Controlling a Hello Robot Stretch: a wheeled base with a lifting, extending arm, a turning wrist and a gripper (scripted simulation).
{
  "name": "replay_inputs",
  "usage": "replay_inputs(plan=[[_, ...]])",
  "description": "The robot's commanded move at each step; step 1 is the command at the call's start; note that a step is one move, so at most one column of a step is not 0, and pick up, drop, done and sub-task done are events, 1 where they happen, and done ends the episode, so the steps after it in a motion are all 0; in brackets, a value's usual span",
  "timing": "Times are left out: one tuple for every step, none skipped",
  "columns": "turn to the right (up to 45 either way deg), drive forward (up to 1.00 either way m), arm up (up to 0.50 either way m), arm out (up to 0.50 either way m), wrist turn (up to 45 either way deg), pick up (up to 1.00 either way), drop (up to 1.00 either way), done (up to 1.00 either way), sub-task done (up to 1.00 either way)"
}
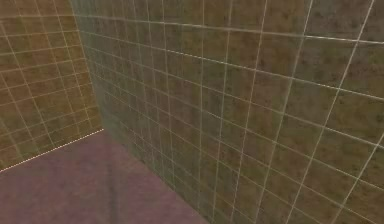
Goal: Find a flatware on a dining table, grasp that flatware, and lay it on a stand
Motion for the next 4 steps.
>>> replay_inputs(plan=[[0.0, 0.2, 0.0, 0.0, 0.0, 0.0, 0.0, 0.0, 0.0], [-45.0, 0.0, 0.0, 0.0, 0.0, 0.0, 0.0, 0.0, 0.0], [-45.0, 0.0, 0.0, 0.0, 0.0, 0.0, 0.0, 0.0, 0.0], [-6.0, 0.0, 0.0, 0.0, 0.0, 0.0, 0.0, 0.0, 0.0]])
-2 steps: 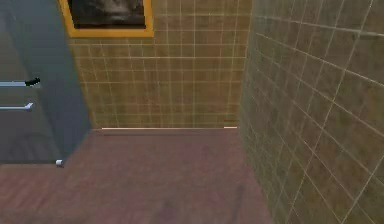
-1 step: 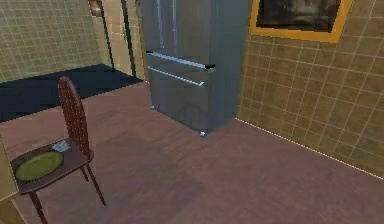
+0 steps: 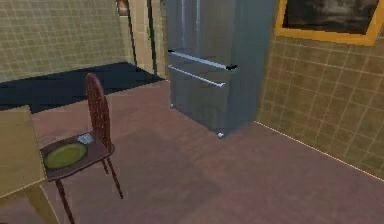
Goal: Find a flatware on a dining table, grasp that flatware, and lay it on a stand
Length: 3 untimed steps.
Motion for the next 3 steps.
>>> replay_inputs(plan=[[0.0, 1.0, 0.0, 0.0, 0.0, 0.0, 0.0, 0.0, 0.0], [-6.0, 0.0, 0.0, 0.0, 0.0, 0.0, 0.0, 0.0, 0.0], [0.0, 0.25, 0.0, 0.0, 0.0, 0.0, 0.0, 0.0, 0.0]])
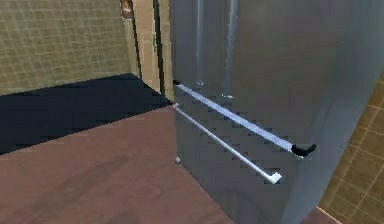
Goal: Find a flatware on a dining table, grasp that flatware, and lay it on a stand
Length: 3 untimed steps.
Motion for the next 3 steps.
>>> replay_inputs(plan=[[-33.0, 0.0, 0.0, 0.0, 0.0, 0.0, 0.0, 0.0, 0.0], [0.0, 0.95, 0.0, 0.0, 0.0, 0.0, 0.0, 0.0, 0.0], [-45.0, 0.0, 0.0, 0.0, 0.0, 0.0, 0.0, 0.0, 0.0]])
